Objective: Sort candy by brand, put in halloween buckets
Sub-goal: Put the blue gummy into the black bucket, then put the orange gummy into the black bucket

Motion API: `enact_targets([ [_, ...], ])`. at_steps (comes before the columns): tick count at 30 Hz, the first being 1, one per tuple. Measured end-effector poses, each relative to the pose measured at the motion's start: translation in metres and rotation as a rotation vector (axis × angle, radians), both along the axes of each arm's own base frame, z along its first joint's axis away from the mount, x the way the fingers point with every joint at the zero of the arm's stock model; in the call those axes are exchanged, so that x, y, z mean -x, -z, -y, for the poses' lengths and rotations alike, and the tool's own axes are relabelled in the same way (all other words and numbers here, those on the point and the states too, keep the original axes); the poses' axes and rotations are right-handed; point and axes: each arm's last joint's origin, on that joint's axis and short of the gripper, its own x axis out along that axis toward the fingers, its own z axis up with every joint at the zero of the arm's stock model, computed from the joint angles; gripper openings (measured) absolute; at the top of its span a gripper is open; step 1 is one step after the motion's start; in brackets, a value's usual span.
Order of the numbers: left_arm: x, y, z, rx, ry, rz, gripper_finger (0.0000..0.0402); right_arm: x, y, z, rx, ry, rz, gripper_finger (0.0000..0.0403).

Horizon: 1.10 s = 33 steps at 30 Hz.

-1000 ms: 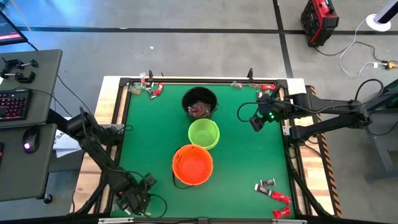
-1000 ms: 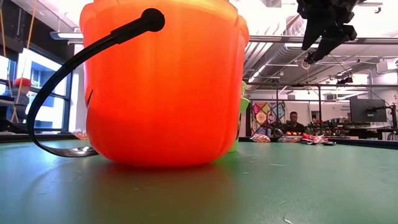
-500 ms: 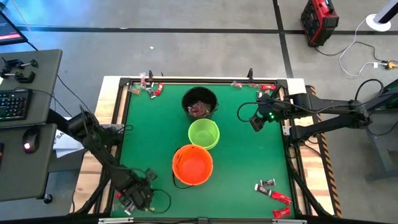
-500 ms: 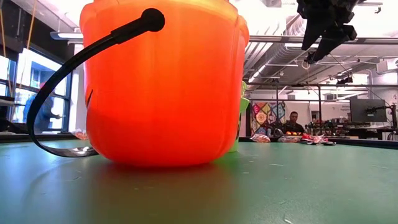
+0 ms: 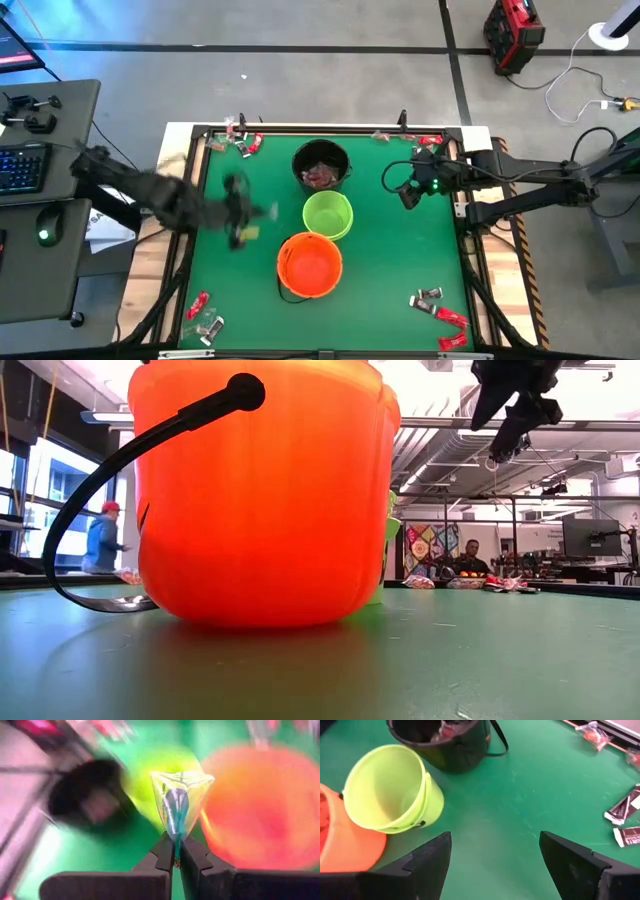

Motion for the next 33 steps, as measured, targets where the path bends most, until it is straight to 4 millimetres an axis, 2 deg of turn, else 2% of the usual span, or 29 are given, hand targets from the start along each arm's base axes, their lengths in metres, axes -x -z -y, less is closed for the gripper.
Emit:
enact_targets([
  [3, -0.02, -0.017, -0.024, -0.032, -0.04, 0.178, 0.0001, -0.002, -0.002, 0.0, 0.001, 0.0, 0.03, 0.0295],
  [5, -0.038, -0.014, -0.038, -0.085, -0.057, 0.189, 0.0001, -0.004, -0.003, 0.0, 0.006, 0.004, 0.051, 0.0295],
  [8, -0.067, 0.007, -0.065, -0.16, -0.117, 0.093, 0.0001, -0.005, -0.004, 0.001, 0.019, 0.04, 0.08, 0.0295],
  [11, -0.093, 0.028, -0.096, -0.155, -0.205, 0.048, 0.0001, -0.007, -0.006, 0.002, 0.032, 0.05, 0.097, 0.0295],
  [15, -0.122, 0.046, -0.132, -0.071, -0.341, 0.068, 0.0012, -0.008, -0.007, 0.003, 0.041, 0.09, 0.122, 0.0295],
  [19, -0.139, 0.058, -0.159, 0.101, -0.339, 0.057, 0.0039, -0.008, -0.007, 0.003, 0.036, 0.114, 0.132, 0.0295],
  [22, -0.144, 0.062, -0.165, 0.199, -0.308, 0.03, 0.0074, -0.008, -0.007, 0.003, 0.034, 0.121, 0.134, 0.0295],
  [27, -0.144, 0.053, -0.16, 0.218, -0.245, -0.01, 0.0148, -0.008, -0.007, 0.003, 0.028, 0.129, 0.141, 0.0295],
  [33, -0.128, 0.036, -0.151, 0.271, -0.268, -0.088, 0.0232, -0.008, -0.007, 0.003, 0.014, 0.147, 0.148, 0.0295],
])
